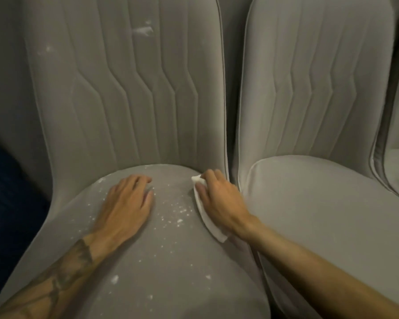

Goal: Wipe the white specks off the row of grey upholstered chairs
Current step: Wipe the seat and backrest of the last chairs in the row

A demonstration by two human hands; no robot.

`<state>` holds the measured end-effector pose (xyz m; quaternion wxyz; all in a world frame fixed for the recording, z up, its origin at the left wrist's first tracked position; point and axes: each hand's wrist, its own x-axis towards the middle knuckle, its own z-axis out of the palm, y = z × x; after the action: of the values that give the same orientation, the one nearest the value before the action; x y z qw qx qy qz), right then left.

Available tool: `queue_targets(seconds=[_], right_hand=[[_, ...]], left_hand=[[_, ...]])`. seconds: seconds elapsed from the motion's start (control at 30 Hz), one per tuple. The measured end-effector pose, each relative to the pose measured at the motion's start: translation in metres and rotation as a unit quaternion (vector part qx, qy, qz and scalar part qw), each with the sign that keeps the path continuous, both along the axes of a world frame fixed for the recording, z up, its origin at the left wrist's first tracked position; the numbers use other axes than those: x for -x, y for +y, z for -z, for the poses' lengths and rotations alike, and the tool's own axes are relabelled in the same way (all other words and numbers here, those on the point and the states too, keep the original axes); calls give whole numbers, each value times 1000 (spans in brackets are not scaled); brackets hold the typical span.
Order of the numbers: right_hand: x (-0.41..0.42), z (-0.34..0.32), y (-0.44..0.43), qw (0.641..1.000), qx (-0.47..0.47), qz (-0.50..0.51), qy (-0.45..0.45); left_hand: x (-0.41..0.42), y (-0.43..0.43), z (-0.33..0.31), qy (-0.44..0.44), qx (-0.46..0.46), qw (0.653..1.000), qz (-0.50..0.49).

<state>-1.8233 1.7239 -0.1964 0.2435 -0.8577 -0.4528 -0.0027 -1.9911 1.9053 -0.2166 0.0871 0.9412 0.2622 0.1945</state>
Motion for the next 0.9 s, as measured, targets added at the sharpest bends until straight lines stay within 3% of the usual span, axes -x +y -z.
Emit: queue_targets(seconds=[0.2, 0.3, 0.43, 0.53, 0.63, 0.8, 0.9], right_hand=[[0, -1, -12, 995, 72, -49, -50], [7, 7, -21, 996, 57, 31, -61], [37, 8, 14, 982, 27, 185, -4], [73, 14, 48, 988, 21, 149, 19], [79, 19, 55, 995, 50, 79, -29], [23, 10, 54, 963, 95, 241, -78], [34, 19, 84, 974, 72, 201, -71]], left_hand=[[56, 54, -8, 11, 60, 998, -7], [84, 71, -9, 20, 63, 998, -1], [110, 87, -1, 26, 80, 996, 2], [119, 93, 4, 14, 98, 995, 1], [123, 96, 9, -23, 107, 994, 25], [124, 95, 19, -82, 128, 988, 18], [121, 94, 20, -88, 133, 987, 12]])
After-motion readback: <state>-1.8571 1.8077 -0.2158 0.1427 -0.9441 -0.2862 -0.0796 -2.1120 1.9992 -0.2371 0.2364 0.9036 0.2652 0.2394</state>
